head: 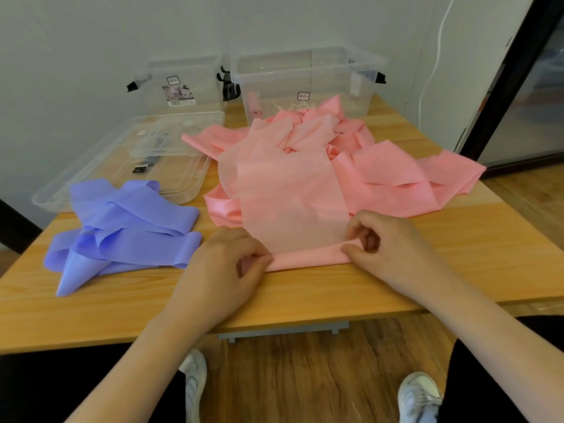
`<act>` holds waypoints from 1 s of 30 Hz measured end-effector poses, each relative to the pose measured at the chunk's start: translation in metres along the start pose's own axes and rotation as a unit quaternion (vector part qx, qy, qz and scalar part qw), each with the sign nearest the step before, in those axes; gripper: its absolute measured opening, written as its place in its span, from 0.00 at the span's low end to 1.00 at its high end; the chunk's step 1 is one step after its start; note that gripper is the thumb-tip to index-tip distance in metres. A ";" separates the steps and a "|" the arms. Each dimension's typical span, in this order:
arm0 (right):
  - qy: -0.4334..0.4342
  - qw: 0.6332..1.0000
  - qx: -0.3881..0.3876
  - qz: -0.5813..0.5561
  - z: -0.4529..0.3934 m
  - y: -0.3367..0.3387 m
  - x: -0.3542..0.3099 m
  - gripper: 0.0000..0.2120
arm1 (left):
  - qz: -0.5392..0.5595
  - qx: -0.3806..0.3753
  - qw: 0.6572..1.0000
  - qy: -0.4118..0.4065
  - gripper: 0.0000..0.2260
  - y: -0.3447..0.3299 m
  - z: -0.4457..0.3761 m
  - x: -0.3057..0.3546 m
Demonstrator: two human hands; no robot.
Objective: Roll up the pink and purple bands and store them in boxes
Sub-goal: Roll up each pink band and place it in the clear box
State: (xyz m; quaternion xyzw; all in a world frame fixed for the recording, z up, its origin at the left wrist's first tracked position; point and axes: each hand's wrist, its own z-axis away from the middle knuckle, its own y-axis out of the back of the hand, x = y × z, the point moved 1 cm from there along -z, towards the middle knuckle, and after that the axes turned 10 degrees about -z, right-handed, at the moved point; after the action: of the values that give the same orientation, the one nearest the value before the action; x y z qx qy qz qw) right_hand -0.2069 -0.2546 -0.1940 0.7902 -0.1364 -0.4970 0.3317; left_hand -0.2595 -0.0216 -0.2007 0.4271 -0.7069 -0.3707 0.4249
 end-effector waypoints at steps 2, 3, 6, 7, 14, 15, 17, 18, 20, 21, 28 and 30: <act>0.030 0.999 -0.010 0.003 0.000 0.001 0.000 0.07 | 0.020 -0.019 1.000 0.009 0.08 0.004 0.000 0.000; 0.050 0.998 -0.028 0.007 0.000 0.002 0.001 0.05 | 0.030 -0.021 0.999 0.010 0.09 0.005 0.000 0.000; 0.072 0.995 -0.072 0.020 0.001 0.006 0.004 0.05 | 0.031 -0.015 0.999 0.017 0.10 0.002 0.002 -0.002; 0.065 0.995 -0.071 0.017 0.001 0.006 0.004 0.05 | 0.030 -0.010 0.999 0.024 0.10 0.002 0.001 -0.002; 0.012 0.996 -0.081 -0.029 0.001 0.001 -0.005 0.10 | 0.044 -0.002 0.998 0.040 0.04 0.003 0.003 0.004; 0.008 0.996 -0.083 -0.027 0.001 0.000 -0.006 0.11 | 0.035 -0.010 0.999 0.026 0.06 0.003 0.002 0.004; 0.004 0.997 -0.077 -0.008 0.001 -0.001 -0.007 0.11 | 0.029 -0.030 0.999 0.006 0.07 0.002 0.002 0.004; 0.004 0.997 -0.071 0.003 0.002 -0.001 -0.007 0.09 | 0.027 -0.036 0.999 -0.002 0.07 0.002 0.002 0.004; 0.019 0.998 -0.048 0.018 0.001 -0.002 -0.006 0.07 | 0.017 -0.037 0.999 -0.017 0.06 0.002 0.003 0.004; 0.036 0.998 -0.038 0.020 0.001 -0.001 -0.005 0.07 | 0.006 -0.037 0.999 -0.026 0.07 0.002 0.003 0.004; 0.101 0.988 -0.112 0.022 0.004 0.008 0.001 0.06 | 0.041 -0.070 0.994 -0.070 0.14 0.009 0.003 -0.003; 0.094 0.991 -0.098 0.019 0.004 0.008 0.001 0.04 | 0.045 -0.055 0.995 -0.063 0.14 0.008 0.003 -0.003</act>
State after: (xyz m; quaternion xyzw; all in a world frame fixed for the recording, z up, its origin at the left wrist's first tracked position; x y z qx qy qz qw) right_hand -0.2090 -0.2624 -0.1901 0.7944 -0.0707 -0.4252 0.4280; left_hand -0.2640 -0.0155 -0.1955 0.3465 -0.7295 -0.4155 0.4185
